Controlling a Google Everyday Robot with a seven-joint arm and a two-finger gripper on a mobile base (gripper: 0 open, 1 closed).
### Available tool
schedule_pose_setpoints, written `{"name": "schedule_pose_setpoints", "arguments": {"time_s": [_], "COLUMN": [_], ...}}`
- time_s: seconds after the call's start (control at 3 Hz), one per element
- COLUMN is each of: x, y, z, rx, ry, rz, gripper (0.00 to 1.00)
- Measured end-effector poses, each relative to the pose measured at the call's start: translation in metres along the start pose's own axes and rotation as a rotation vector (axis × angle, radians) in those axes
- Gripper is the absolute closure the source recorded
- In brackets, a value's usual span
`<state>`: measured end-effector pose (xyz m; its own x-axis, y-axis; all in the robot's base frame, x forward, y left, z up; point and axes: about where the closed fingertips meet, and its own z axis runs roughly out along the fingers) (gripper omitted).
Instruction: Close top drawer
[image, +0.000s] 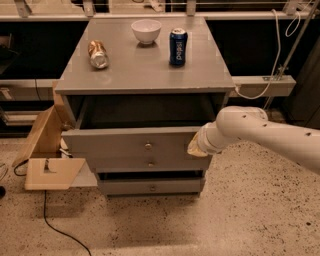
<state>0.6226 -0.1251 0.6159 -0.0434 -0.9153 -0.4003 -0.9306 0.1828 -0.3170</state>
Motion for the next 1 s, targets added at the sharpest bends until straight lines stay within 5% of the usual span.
{"name": "schedule_pose_setpoints", "arguments": {"time_s": [0.33,1.0], "x": [0.002,0.000], "y": [-0.029,-0.050], "z": [0.003,0.002], "rx": [0.054,0.098], "ry": [0.030,0.042], "rz": [0.030,0.059], "gripper": [1.00,1.00]}}
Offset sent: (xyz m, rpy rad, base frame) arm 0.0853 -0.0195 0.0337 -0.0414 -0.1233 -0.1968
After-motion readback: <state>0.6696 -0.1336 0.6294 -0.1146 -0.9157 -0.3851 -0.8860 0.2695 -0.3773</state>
